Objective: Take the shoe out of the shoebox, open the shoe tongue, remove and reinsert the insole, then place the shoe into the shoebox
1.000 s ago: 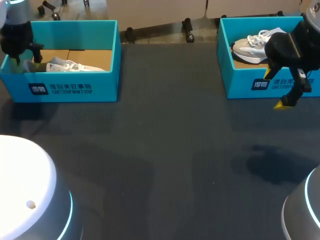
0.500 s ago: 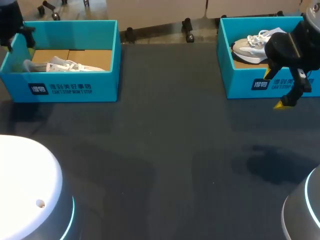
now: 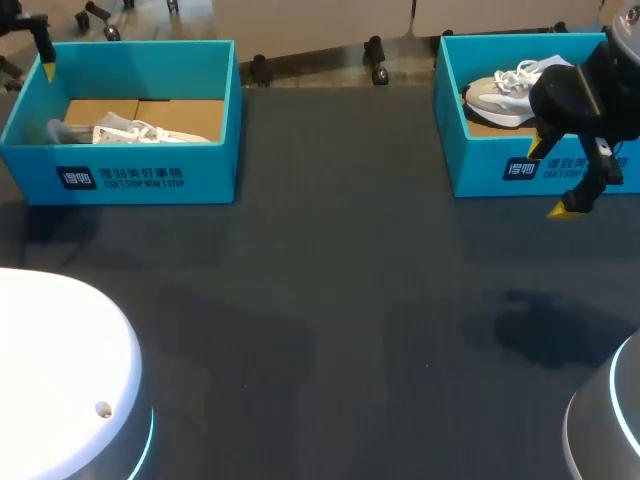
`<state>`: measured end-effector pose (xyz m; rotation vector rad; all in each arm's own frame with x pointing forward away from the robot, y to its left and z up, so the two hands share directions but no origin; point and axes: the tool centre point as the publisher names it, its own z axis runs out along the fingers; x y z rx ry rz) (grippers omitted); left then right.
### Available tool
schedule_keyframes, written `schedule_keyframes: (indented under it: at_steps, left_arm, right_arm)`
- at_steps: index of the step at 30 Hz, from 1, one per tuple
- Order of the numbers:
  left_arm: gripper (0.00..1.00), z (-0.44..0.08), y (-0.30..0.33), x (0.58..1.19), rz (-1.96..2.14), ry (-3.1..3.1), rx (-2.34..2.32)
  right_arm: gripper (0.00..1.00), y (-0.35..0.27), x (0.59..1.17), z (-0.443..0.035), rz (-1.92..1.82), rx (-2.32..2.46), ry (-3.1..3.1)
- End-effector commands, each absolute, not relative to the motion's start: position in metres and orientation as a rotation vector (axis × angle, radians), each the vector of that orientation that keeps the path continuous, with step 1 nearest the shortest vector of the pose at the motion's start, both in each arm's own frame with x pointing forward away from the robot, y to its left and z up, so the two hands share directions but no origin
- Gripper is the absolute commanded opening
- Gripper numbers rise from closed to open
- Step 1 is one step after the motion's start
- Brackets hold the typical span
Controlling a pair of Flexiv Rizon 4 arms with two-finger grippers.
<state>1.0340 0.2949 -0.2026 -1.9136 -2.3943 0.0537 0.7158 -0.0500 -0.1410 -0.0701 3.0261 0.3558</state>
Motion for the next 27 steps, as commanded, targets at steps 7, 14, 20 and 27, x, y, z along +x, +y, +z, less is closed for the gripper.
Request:
schedule_keyframes:
  at_steps: [7, 14, 20, 27]
  left_arm:
    - [1.0, -0.202, 0.295, 1.033, 0.05, -2.394, -1.914]
    - [1.0, -0.201, 0.294, 1.031, 0.083, -2.405, -1.887]
    - [1.0, -0.194, 0.289, 1.024, 0.22, -2.455, -1.732]
    - [1.0, -0.182, 0.283, 1.011, 0.309, -2.491, -1.636]
  right_arm:
    - [1.0, -0.049, 0.718, -0.141, 0.352, -0.069, 3.031]
    - [1.0, -0.049, 0.718, -0.141, 0.352, -0.069, 3.031]
    - [1.0, -0.065, 0.737, -0.135, 0.293, -0.062, 3.041]
    - [1.0, -0.104, 0.769, -0.124, 0.199, -0.03, 3.026]
